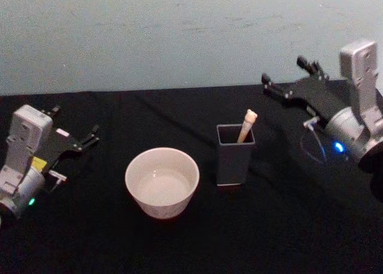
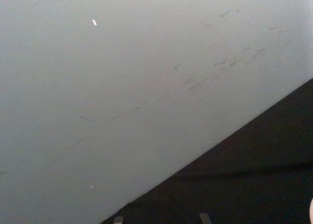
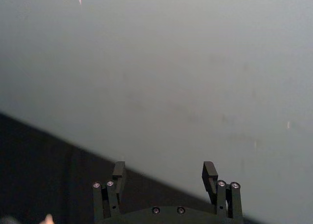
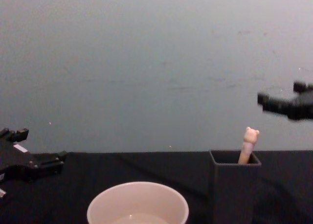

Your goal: Pick up the stirring spoon with one hand, stir inside the cup, then place it back in its original position.

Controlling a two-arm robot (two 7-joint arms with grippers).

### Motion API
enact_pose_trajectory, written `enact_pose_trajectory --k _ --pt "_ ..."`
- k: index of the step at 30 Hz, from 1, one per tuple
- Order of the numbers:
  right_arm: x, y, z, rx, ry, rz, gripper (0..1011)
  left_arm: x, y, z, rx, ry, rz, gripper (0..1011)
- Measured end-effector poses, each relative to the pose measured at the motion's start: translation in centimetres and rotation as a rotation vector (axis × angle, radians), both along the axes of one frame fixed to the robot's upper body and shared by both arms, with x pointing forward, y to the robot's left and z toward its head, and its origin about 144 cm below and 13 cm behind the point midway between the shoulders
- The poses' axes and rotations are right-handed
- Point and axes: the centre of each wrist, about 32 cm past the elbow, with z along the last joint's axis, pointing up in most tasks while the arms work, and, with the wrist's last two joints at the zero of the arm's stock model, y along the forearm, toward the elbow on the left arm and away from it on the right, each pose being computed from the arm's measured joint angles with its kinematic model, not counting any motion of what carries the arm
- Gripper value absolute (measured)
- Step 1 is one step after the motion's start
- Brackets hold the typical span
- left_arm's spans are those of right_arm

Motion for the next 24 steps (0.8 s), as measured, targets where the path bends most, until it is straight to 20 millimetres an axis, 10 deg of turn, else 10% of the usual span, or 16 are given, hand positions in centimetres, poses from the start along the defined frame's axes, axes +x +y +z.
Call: enact_pose_trajectory --k 24 --pt "-0.3 0.7 -3.7 -0.073 0.147 -0.014 1002 0.0 0.0 0.0 0.000 0.000 0.000 1001"
